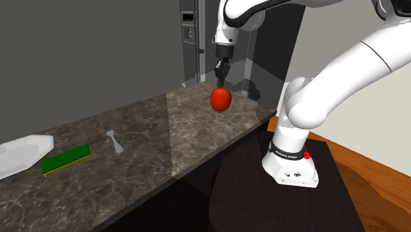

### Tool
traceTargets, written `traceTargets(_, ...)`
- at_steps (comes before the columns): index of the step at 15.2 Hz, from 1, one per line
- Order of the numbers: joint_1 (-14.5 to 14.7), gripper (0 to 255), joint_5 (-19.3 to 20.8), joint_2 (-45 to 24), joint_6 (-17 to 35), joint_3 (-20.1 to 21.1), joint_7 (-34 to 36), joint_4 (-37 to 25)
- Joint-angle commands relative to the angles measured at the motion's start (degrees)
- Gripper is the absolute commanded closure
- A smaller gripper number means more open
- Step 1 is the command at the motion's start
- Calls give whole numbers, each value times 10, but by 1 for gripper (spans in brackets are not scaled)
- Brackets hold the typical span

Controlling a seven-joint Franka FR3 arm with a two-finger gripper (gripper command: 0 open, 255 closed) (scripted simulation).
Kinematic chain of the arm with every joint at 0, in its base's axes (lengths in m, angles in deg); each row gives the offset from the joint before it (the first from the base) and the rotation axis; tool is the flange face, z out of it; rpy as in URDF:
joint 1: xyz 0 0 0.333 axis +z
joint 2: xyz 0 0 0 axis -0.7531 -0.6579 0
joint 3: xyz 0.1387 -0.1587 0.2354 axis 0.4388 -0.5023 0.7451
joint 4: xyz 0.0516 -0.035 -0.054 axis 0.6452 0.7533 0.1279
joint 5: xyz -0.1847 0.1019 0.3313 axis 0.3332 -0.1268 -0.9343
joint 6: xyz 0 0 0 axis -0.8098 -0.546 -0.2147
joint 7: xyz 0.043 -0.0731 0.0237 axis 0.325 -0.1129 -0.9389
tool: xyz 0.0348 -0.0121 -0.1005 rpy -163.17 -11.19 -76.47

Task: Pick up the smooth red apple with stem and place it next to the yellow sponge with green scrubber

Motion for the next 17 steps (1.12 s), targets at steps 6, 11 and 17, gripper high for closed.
traceTargets(6,3,255,-6,7,-56,10,9,-49)
traceTargets(11,6,255,-9,8,-94,16,14,-86)
traceTargets(17,9,255,-14,5,-138,22,20,-134)
